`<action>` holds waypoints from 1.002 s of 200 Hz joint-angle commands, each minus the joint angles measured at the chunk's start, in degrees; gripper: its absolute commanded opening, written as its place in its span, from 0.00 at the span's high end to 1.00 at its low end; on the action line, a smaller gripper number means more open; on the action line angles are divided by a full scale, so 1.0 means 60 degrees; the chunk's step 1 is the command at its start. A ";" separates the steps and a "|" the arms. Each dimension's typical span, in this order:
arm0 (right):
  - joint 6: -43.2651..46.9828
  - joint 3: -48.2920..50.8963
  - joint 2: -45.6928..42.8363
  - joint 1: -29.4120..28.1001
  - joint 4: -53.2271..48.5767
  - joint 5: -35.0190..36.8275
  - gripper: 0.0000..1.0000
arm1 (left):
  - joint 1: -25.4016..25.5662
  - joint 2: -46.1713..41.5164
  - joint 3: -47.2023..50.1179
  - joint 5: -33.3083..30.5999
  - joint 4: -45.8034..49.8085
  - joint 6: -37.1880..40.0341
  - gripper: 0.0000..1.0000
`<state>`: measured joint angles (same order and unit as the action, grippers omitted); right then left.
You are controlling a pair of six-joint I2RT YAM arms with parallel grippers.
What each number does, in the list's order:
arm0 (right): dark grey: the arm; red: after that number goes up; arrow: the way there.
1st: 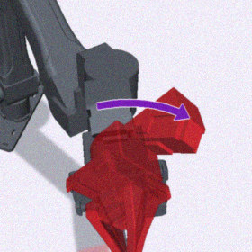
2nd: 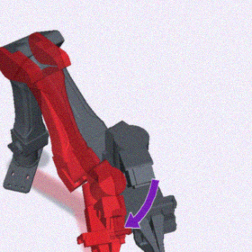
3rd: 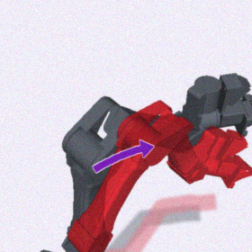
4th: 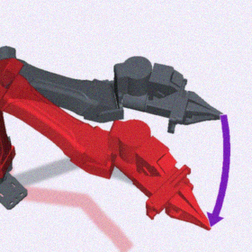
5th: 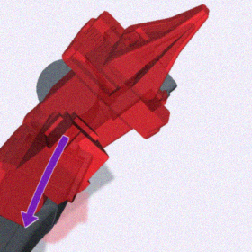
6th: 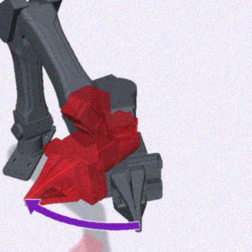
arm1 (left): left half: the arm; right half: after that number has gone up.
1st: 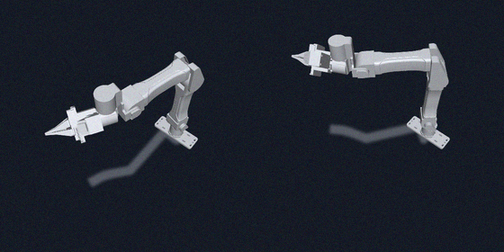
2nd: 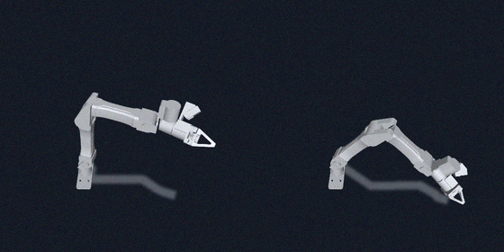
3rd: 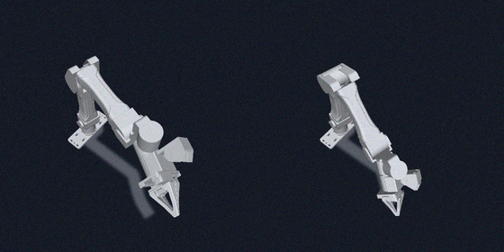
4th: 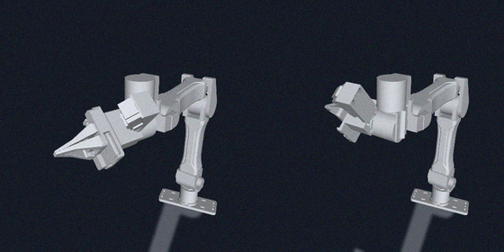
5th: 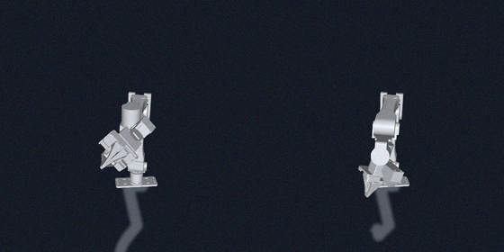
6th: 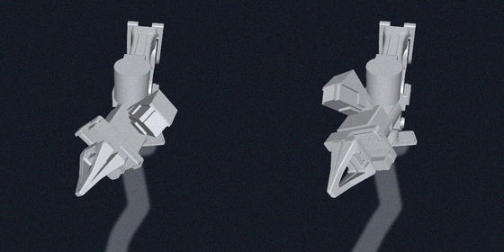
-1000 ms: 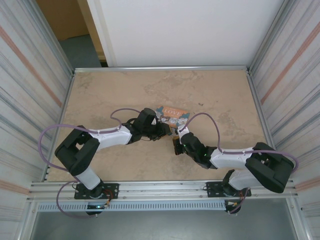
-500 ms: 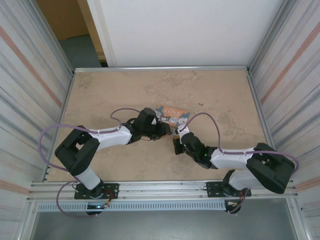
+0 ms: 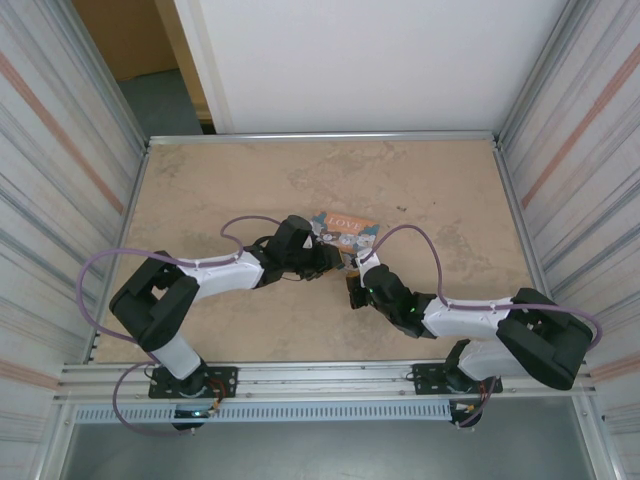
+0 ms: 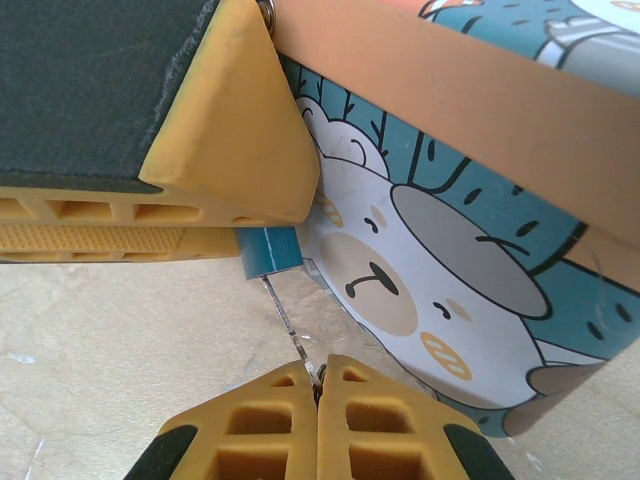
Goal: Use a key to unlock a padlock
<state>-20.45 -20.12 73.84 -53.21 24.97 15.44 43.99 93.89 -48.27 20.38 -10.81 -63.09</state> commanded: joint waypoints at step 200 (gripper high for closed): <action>0.0338 -0.0232 -0.0036 0.0597 0.2117 -0.1165 1.00 | 0.0241 -0.0011 -0.0199 0.0350 -0.0088 -0.0244 0.98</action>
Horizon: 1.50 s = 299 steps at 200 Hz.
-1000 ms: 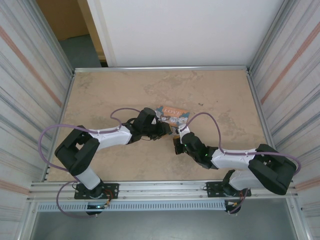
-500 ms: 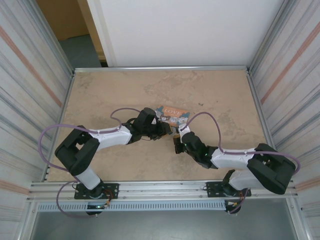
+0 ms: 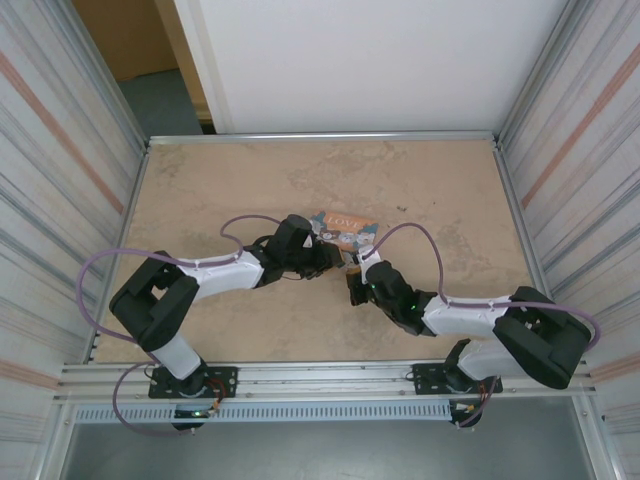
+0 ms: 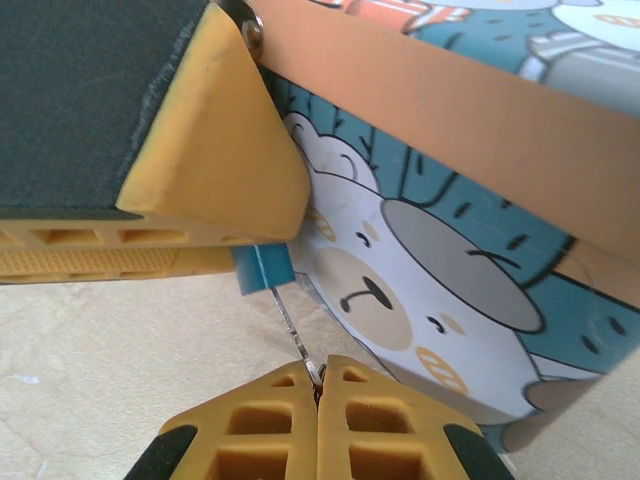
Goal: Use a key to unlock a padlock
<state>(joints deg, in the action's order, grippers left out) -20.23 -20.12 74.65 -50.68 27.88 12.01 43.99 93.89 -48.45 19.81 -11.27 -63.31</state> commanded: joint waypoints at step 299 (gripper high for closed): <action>0.0649 -0.1963 0.1591 0.1384 0.2283 -0.3219 1.00 | 0.0594 0.0475 0.0071 0.0689 -0.0734 -0.0623 0.98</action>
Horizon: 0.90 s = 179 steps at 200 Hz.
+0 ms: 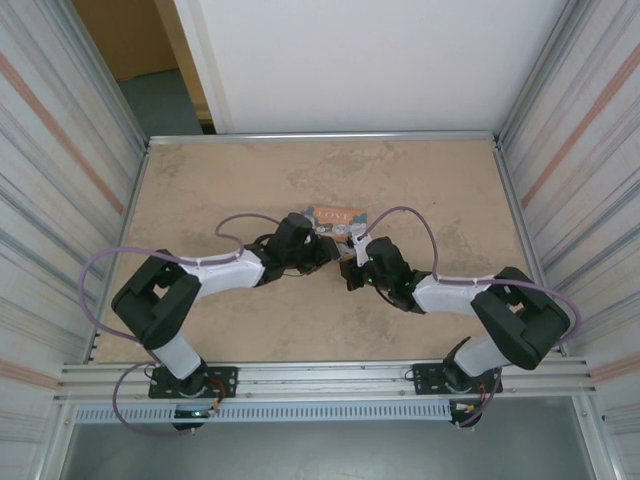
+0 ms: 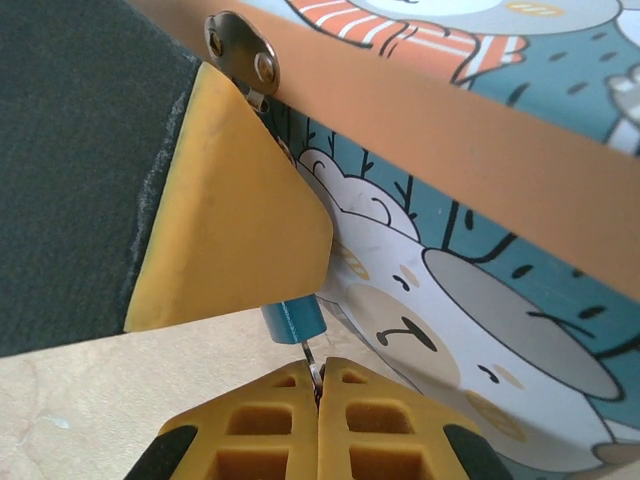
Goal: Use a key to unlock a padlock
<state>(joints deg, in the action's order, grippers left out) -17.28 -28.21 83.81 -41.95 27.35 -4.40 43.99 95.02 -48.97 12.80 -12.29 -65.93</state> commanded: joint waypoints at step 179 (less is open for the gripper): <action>-0.1000 0.1370 0.0800 -0.0070 0.2574 0.0089 1.00 | 0.0276 0.0223 0.0791 0.1632 -0.1056 -0.0040 0.58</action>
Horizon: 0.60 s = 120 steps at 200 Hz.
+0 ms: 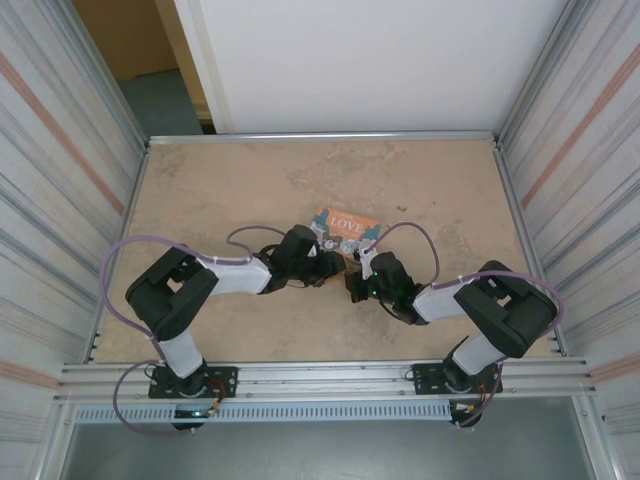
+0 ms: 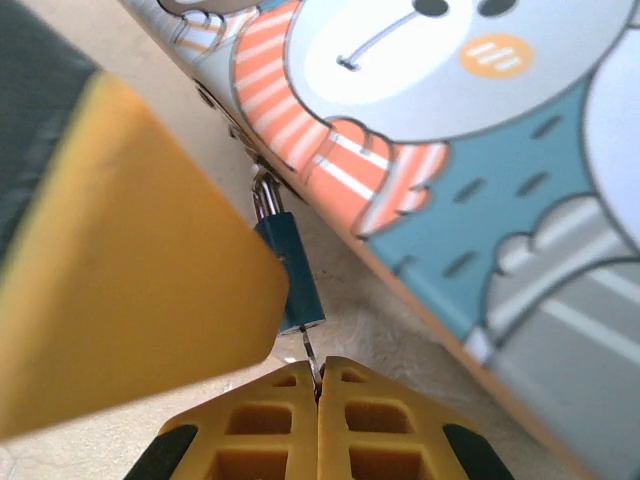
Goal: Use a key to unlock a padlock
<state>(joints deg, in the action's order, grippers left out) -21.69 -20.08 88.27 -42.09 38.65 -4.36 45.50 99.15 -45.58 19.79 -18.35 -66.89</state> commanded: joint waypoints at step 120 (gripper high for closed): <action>-0.1493 -0.1086 -0.0477 0.0248 -0.2108 -0.1372 1.00 | -0.0960 -0.3568 0.2463 -0.0326 -0.0549 0.0275 0.42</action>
<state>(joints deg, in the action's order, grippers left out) -27.07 -23.57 87.37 -41.50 32.12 -7.73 40.40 81.14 -33.21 19.55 -19.31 -65.84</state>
